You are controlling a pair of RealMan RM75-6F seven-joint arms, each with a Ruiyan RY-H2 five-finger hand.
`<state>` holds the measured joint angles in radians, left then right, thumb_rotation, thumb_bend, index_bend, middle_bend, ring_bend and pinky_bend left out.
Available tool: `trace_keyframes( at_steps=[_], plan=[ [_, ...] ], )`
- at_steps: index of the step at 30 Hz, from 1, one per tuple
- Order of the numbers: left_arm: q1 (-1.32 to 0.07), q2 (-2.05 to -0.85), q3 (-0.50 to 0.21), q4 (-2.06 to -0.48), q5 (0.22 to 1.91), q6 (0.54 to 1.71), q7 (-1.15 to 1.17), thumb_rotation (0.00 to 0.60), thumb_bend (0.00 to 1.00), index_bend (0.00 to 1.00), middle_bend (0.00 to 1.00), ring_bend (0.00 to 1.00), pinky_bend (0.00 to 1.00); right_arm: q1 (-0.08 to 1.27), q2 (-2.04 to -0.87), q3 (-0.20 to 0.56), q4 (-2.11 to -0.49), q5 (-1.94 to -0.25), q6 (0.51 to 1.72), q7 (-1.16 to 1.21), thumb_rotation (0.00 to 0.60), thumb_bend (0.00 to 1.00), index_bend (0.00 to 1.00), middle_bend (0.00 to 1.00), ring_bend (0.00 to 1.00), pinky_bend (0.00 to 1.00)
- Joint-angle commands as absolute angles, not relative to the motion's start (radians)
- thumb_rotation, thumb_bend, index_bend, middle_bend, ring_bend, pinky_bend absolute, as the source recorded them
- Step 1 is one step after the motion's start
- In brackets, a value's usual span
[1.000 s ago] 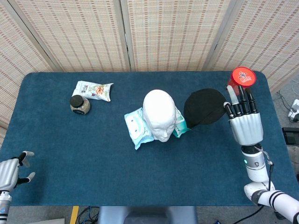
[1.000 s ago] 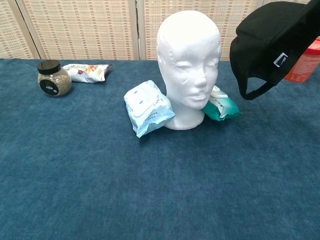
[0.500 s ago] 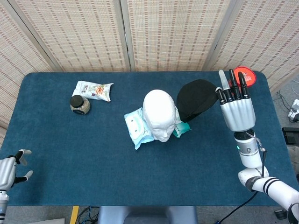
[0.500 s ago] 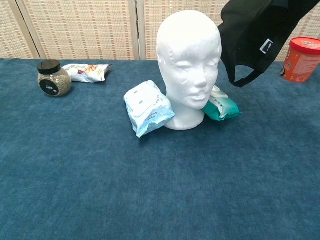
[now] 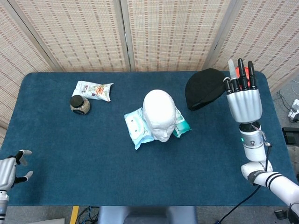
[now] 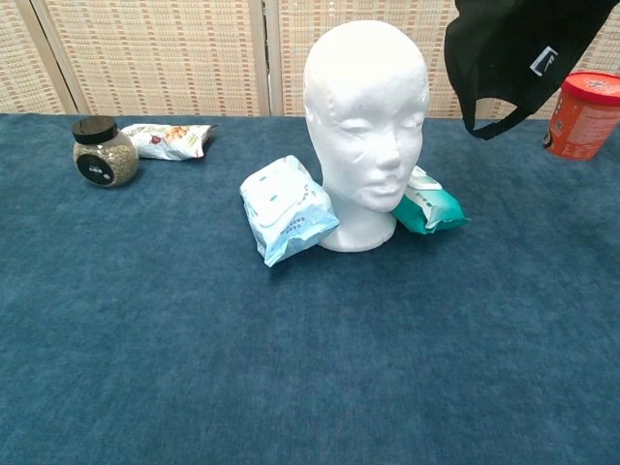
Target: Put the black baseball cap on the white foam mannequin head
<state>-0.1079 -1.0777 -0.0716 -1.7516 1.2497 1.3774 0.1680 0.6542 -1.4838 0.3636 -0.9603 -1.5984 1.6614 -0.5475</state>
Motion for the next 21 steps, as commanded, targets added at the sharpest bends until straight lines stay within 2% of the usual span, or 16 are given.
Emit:
trace_keyframes(
  at_steps=[1,11,21],
  plan=[
    [-0.108,-1.078,-0.071,-1.75,1.249,1.376,0.168,0.6,0.17,0.32,0.54,0.45,0.56,0.674,-1.499,0.367,-0.929,-1.585,1.646,-0.552,0.6,0.49,0.76,0.18,0.05,0.13],
    [-0.11,-1.076,-0.068,-1.758,1.252,1.371,0.167,0.6,0.17,0.32,0.54,0.45,0.56,0.76,-1.598,0.37,-0.778,-1.565,1.614,-0.577,0.6,0.49,0.76,0.18,0.04,0.08],
    [-0.106,-1.073,-0.059,-1.769,1.268,1.373,0.161,0.6,0.17,0.32,0.54,0.45,0.56,0.848,-1.676,0.369,-0.623,-1.532,1.559,-0.612,0.6,0.49,0.76,0.18,0.03,0.07]
  ],
)
